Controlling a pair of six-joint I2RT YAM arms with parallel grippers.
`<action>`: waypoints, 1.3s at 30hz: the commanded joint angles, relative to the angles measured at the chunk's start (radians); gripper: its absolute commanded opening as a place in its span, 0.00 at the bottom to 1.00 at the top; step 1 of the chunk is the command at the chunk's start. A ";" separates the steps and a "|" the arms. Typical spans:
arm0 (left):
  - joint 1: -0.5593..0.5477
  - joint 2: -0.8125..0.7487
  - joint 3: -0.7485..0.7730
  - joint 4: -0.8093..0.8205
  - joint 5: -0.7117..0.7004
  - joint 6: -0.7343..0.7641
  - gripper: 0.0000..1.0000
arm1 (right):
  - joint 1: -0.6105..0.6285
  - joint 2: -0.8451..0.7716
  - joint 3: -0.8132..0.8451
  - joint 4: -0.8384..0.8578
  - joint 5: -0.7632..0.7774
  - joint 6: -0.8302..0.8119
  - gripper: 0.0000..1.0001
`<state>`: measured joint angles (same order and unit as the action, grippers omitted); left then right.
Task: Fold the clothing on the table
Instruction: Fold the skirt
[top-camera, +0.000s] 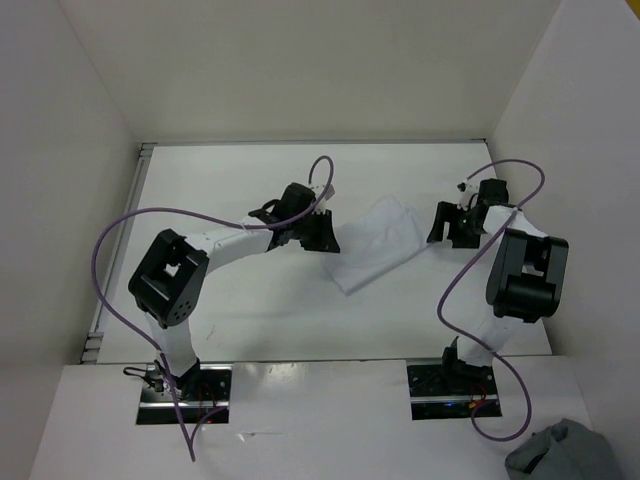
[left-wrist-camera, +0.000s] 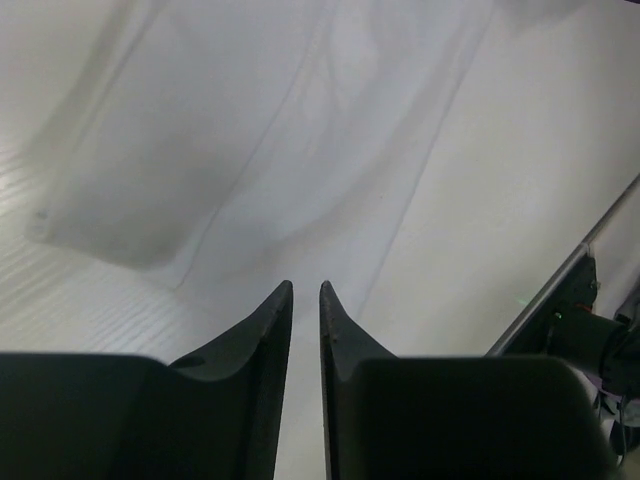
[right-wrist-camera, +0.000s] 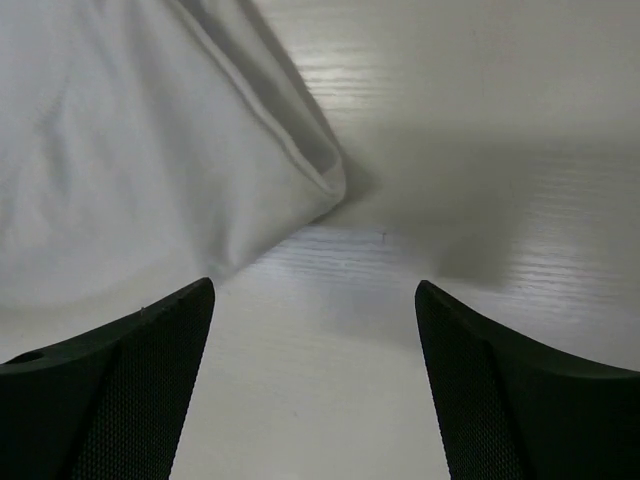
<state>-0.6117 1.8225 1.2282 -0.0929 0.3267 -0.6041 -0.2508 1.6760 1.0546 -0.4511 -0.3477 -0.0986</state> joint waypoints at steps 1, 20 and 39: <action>-0.019 0.015 0.010 0.024 0.041 0.013 0.25 | -0.034 0.103 0.025 -0.049 -0.103 0.011 0.86; -0.028 0.070 0.001 0.064 0.051 -0.005 0.25 | -0.081 0.456 0.129 -0.119 -0.359 -0.029 0.75; -0.028 0.084 -0.052 0.033 -0.018 -0.036 0.26 | -0.131 0.107 0.058 -0.089 -0.639 -0.174 0.01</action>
<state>-0.6365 1.9457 1.2015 -0.0574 0.3450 -0.6144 -0.3687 1.9652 1.1282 -0.5457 -0.9565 -0.1860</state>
